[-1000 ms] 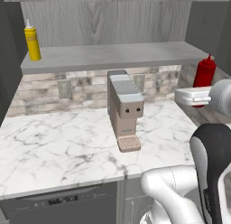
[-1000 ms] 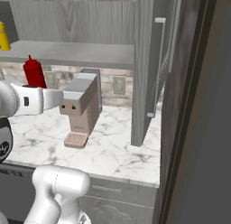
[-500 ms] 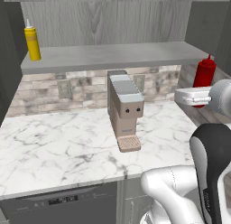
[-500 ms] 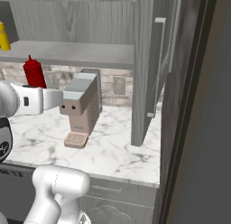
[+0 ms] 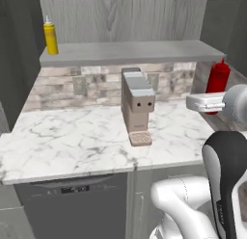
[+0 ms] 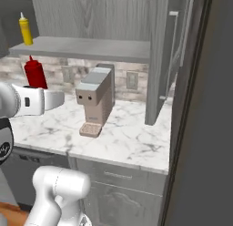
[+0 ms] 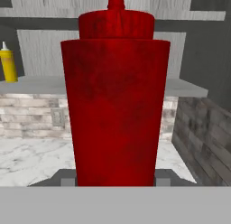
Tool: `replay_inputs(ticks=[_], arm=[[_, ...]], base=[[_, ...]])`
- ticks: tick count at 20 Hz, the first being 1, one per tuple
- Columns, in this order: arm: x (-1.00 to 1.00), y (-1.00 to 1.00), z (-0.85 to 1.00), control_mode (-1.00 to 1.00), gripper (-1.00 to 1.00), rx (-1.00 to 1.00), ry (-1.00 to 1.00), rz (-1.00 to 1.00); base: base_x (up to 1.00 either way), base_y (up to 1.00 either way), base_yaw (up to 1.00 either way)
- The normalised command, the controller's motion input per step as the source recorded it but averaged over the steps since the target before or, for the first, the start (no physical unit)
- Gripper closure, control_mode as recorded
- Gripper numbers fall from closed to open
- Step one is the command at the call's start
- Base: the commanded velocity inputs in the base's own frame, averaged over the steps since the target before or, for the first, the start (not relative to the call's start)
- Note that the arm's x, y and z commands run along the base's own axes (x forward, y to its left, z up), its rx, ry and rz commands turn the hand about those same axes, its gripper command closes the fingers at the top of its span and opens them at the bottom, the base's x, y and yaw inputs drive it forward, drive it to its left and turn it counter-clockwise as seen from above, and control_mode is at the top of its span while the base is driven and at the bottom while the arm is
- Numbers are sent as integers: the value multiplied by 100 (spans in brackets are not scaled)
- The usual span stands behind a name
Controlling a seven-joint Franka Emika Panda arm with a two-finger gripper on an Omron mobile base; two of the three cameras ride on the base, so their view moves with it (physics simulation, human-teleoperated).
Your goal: Take 2 condiments from the cabinet and move them on the counter near the stove.Make sure the condiments are lined up with each other, next to each other.
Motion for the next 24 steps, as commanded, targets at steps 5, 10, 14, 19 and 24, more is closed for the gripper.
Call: replay_inputs(ticks=[5, 10, 14, 19, 24], arm=[[0, 0, 0, 100, 100, 0, 0, 0], [0, 0, 0, 100, 100, 0, 0, 0], [0, 0, 0, 100, 100, 0, 0, 0], [0, 0, 0, 100, 100, 0, 0, 0], [0, 0, 0, 100, 100, 0, 0, 0]], base=[[-65, 39, 17], [-41, 49, 16], [-34, 59, 18], [-30, 62, 35], [-21, 40, 54]])
